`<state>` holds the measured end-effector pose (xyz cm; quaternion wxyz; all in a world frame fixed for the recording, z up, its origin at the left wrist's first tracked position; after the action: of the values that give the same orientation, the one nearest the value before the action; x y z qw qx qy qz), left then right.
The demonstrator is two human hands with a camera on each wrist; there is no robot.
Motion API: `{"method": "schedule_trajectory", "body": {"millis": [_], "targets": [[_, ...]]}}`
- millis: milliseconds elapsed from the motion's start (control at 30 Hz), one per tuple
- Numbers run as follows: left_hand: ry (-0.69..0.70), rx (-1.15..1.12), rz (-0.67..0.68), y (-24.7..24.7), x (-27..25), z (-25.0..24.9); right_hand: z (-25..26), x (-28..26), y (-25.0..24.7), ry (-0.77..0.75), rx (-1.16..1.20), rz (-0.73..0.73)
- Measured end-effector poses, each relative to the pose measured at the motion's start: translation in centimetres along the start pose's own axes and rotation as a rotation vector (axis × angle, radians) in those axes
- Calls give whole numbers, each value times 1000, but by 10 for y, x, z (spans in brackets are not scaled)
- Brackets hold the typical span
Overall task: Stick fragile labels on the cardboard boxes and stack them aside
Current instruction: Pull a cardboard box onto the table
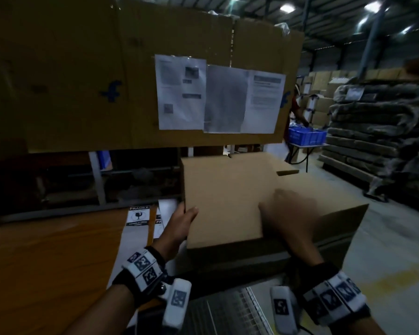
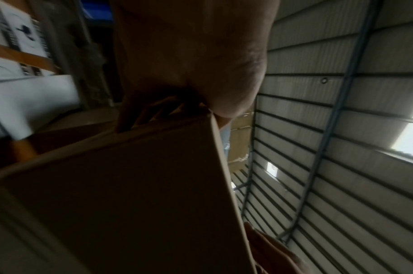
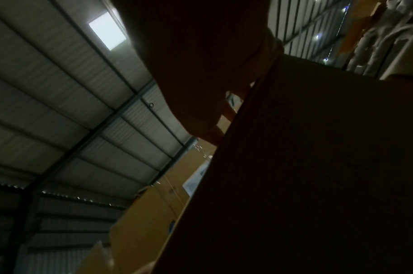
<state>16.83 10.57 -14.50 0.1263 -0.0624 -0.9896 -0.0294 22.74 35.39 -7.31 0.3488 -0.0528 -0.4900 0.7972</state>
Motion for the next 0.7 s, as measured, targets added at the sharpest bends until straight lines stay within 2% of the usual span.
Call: {"method": "schedule_trajectory", "body": {"millis": [133,267,333,500,700], "targets": [[116,-20,-9,-30,-29,-42,22,-49,-44,-33,116,-143],[236,92,-148,-103,-57,-74,67,-100,-47,-172,235,-138],[246,180,-198,-148,-71,-86,95,-123,-32,-232,282,-72],[245,222,-307,-253,-102,-111,176,-170,31,-385,309,141],[141,334,-448,-372,-113,-97,273,-212,128,-574,302,442]]}}
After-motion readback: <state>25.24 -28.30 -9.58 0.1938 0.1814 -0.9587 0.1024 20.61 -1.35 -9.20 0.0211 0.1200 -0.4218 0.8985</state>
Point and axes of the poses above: each hand's wrist, its own x-axis towards the middle knuckle, its own y-axis out of the palm, z = x × y, the point moved 7 cm from there along x, towards the middle knuckle, and after that the axes turned 12 degrees about y, right-handed, at the moved point
